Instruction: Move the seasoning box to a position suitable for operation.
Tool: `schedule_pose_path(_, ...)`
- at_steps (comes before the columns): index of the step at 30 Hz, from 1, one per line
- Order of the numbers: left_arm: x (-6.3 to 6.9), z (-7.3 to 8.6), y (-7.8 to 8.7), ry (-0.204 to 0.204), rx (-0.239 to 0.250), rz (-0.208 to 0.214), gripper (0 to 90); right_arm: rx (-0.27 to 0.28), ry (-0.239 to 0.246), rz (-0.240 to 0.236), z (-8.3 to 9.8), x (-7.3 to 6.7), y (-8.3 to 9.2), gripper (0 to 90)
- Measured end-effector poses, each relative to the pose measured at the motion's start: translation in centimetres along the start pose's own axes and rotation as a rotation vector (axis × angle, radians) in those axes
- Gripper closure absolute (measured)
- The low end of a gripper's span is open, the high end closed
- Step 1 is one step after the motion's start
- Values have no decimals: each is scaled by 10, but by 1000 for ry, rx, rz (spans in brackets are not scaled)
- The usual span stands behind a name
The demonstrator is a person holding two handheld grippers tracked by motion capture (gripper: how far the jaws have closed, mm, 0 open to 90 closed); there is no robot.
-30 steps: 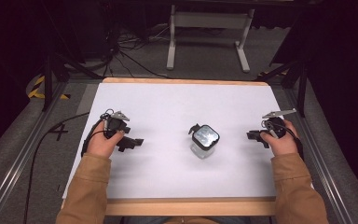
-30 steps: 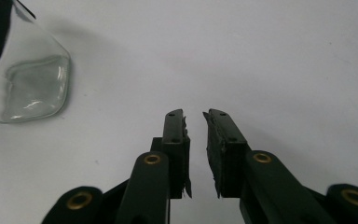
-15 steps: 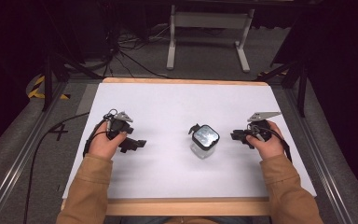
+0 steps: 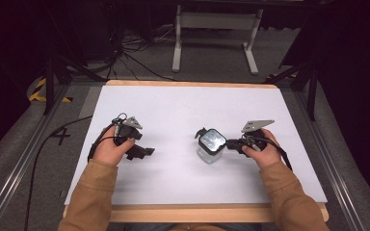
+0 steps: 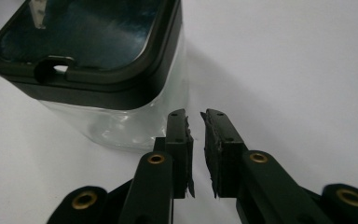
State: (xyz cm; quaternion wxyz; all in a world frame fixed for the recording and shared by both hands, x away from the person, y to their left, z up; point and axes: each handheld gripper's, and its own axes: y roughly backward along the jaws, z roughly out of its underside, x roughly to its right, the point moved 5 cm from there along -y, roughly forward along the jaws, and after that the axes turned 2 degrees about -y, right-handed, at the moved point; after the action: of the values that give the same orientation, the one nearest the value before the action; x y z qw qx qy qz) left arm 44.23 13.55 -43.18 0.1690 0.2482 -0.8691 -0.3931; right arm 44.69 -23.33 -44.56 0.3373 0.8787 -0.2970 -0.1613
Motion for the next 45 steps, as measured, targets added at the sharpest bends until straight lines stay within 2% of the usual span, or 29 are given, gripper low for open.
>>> schedule_pose_path(3, 2, 0, -1, -4, -7, 11, 197, -11, 16, 8, 1, -2, -4, 816)
schedule_pose_path(9, 3, -1, -2, -13, -11, 13, 197, -7, 9, 1, 2, -1, -5, 817)
schedule_pose_path(17, 3, -1, -3, -13, -14, 17, 193, -27, 29, -5, 3, -4, -5, 866)
schedule_pose_path(22, 4, -2, -4, -10, -15, 20, 192, -53, 57, -18, 3, -9, -5, 878)
schedule_pose_path(23, 3, -3, -5, -20, -15, 18, 192, -55, 60, -23, 4, -10, -5, 885)
schedule_pose_path(36, 7, -11, -11, -40, -19, 39, 192, -100, 118, -42, 6, -28, -7, 889)
schedule_pose_path(45, 8, -13, -14, -47, -26, 43, 192, -117, 138, -56, 7, -38, -11, 887)
